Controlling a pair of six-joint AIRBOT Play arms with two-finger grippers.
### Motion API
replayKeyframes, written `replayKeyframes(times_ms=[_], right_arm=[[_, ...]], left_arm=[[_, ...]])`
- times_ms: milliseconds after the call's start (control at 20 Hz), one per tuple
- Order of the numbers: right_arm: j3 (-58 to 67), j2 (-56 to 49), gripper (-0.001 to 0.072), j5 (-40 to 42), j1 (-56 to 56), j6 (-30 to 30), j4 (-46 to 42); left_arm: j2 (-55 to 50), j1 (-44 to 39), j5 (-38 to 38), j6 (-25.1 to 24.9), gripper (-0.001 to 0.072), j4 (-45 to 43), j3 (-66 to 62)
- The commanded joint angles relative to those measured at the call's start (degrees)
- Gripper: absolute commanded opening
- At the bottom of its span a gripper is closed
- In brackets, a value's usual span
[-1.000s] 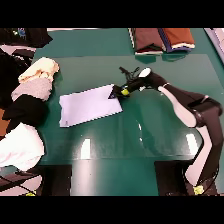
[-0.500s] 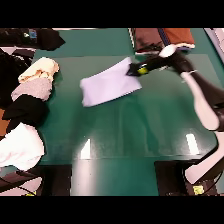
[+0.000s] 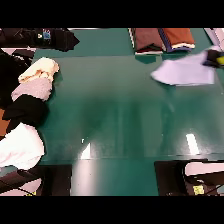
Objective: Fold the shirts.
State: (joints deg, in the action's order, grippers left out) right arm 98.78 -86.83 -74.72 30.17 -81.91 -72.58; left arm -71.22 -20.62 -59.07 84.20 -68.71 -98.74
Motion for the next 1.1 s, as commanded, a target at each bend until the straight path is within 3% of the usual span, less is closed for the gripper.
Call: replayKeyframes(times_ms=[0, 350, 750, 800, 850, 900, 1050], right_arm=[[-1.1, 2.2, 0.0017, -3.9, 13.3, -3.3, -3.9], [-24.9, 12.4, 0.0018, 4.0, 20.3, -6.8, -11.2], [-38.7, 18.8, 0.0026, 2.2, 20.3, -9.1, -14.6], [-39.0, 19.1, 0.0132, 2.0, 20.3, -8.4, -14.7], [-38.6, 19.4, 0.0395, 1.5, 20.5, -7.6, -15.6], [-37.3, 19.5, 0.0546, 0.7, 20.8, -7.6, -16.8], [-30.4, 19.6, 0.0552, -2.8, 21.9, -7.6, -16.8]], left_arm=[[0.0, -0.3, 0.8, 1.3, 0.0026, 0.1, 0.0], [0.0, -0.3, 1.1, 1.3, 0.0025, 0.1, 0.0], [0.0, -0.3, 0.4, 0.8, 0.0026, 0.1, 0.0], [0.0, -0.3, 0.0, 0.8, 0.0026, 0.0, 0.0], [0.0, -0.3, -0.4, 0.8, 0.0026, -0.1, 0.0], [0.0, -0.3, -0.6, 0.8, 0.0026, -0.1, 0.0], [0.0, -0.3, -0.6, 0.8, 0.0026, -0.1, 0.0]])
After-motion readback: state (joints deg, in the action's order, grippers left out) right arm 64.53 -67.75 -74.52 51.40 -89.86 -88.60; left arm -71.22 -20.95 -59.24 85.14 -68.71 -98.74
